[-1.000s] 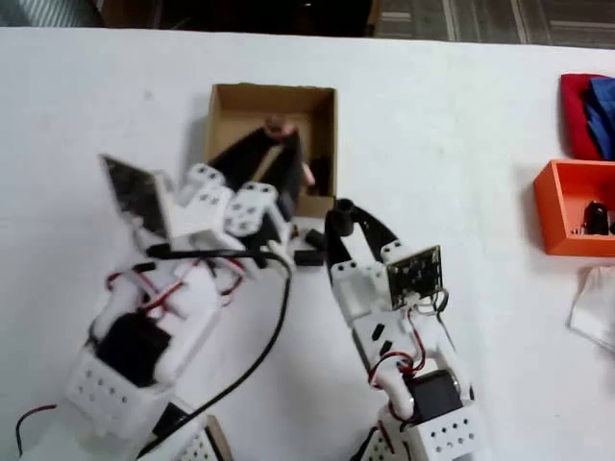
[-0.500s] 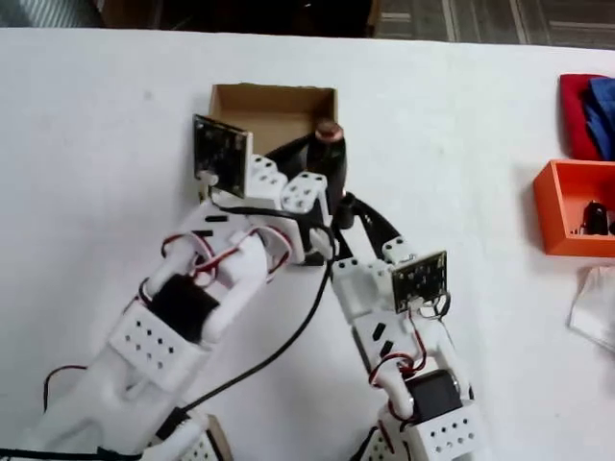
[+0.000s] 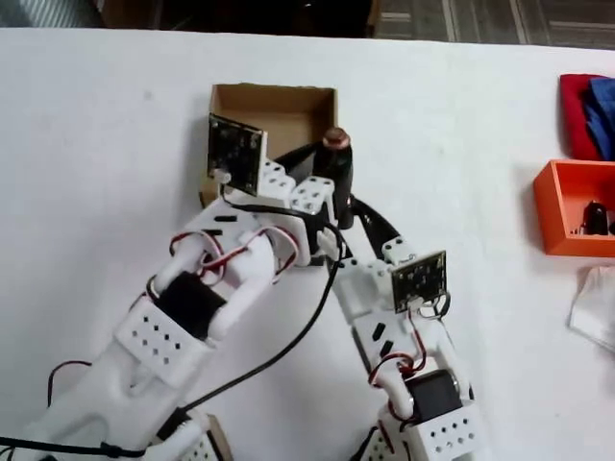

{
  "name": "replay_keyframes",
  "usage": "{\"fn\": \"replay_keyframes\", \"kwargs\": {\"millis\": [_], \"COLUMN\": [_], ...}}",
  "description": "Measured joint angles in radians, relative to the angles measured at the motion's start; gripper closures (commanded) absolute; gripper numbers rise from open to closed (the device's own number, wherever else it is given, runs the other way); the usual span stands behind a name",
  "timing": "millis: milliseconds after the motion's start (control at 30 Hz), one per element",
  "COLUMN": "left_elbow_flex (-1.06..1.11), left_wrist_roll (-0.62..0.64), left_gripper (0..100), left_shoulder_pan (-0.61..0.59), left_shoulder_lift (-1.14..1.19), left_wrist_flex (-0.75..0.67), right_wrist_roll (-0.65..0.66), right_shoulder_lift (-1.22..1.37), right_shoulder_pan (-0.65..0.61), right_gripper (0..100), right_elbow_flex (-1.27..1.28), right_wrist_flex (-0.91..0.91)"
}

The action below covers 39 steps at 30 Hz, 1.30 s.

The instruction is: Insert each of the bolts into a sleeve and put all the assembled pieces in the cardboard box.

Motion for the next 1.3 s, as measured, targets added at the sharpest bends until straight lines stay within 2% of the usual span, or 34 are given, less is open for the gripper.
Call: {"fn": "replay_keyframes", "kwargs": {"millis": [133,333,500,767,1300], "left_elbow_flex": [0.0,0.0,0.0,-0.003,-0.057], "left_wrist_roll": [-0.005,-0.005,-0.005,-0.003,0.0], "left_gripper": [98,98,97,82,82], "left_shoulder_pan": [0.032,0.037,0.037,0.038,0.029], "left_shoulder_lift": [0.0,0.0,0.0,0.0,-0.035], "left_wrist_flex": [0.063,0.081,0.193,0.238,0.33], "right_wrist_roll": [0.0,0.0,0.002,0.002,0.002], "right_shoulder_lift": [0.0,0.0,0.0,0.0,0.0], "right_shoulder_pan": [0.006,0.006,-0.002,0.005,0.002], "right_gripper": [97.8,97.8,97.8,97.8,97.8], "right_elbow_flex": [0.0,0.0,0.0,0.0,0.0], "right_wrist_flex": [0.0,0.0,0.0,0.0,0.0]}}
